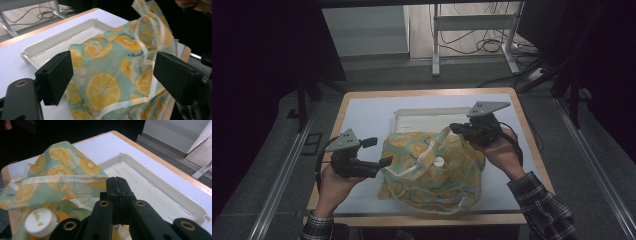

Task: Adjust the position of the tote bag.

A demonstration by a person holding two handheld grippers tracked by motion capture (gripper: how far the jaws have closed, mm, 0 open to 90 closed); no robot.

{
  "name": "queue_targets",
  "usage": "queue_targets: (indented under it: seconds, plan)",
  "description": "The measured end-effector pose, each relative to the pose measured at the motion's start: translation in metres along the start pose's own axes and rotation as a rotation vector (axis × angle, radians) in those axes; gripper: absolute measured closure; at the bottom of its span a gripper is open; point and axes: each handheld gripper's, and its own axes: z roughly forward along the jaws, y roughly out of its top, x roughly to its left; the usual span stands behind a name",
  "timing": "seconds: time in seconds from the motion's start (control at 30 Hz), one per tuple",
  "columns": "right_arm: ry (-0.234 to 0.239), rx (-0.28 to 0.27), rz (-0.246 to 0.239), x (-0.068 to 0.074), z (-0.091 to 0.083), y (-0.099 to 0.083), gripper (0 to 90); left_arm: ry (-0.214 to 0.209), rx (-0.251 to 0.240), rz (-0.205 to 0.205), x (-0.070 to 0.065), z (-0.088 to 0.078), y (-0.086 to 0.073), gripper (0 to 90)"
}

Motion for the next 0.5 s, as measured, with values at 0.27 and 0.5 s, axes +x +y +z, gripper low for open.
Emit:
queue_targets:
  seconds: [0.27, 0.5]
  plan:
    - [-0.022, 0.046, 0.010, -0.009, 0.015, -0.007, 89.4, -0.036, 0.032, 0.027, -0.010, 0.012, 0.001, 16.6]
    - [-0.031, 0.115, 0.023, -0.014, 0.032, -0.024, 89.3, -0.052, 0.053, 0.036, -0.013, 0.020, 0.000, 16.8]
